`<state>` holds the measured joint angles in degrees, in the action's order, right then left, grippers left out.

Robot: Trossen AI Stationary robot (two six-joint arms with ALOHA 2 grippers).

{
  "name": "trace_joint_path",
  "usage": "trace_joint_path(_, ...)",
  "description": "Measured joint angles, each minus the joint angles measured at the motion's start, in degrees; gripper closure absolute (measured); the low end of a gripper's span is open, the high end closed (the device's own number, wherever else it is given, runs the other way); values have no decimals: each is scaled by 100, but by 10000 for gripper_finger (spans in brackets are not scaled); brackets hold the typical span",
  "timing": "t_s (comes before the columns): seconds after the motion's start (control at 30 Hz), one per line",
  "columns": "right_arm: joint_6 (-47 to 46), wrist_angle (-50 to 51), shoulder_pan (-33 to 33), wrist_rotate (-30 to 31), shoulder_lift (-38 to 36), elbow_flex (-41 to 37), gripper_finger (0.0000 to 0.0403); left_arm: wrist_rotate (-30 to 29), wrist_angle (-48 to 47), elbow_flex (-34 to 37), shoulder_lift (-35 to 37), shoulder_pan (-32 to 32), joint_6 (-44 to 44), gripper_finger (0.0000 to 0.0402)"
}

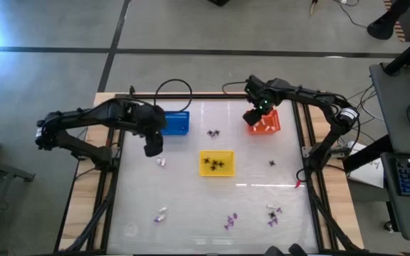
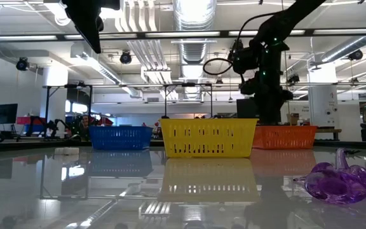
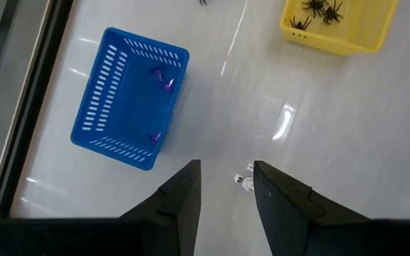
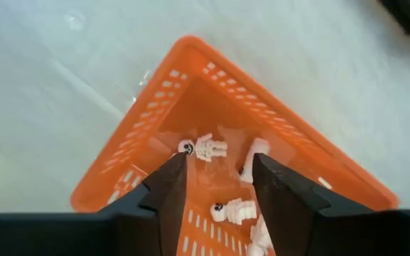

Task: Sort Halloween decoration
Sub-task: Put the black spider toy into the yellow bin

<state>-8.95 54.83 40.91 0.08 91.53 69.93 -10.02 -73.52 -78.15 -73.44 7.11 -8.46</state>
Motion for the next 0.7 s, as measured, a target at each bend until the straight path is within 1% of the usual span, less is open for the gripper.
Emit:
trace_joint_path(0.2, -183, 513, -53, -66, -2, 440, 243, 4, -35, 0, -265, 0, 41, 290)
trace_joint_path(0.37, -107, 493, -222, -635, -2, 667, 243, 4, -114, 0, -472, 0, 301, 290)
trace_joint_path(0.5, 326, 183, -385, -938, -2, 754, 243, 3, -167, 0, -500, 0, 440, 290)
trace_joint_path(0.6, 705, -266, -483, -1124, 0, 756, 243, 4, -213, 0, -443, 0, 420, 290)
trace_joint_path(0.7, 845, -859, -567, -1257, 11, 726, 243, 4, -231, 0, -367, 0, 313, 290)
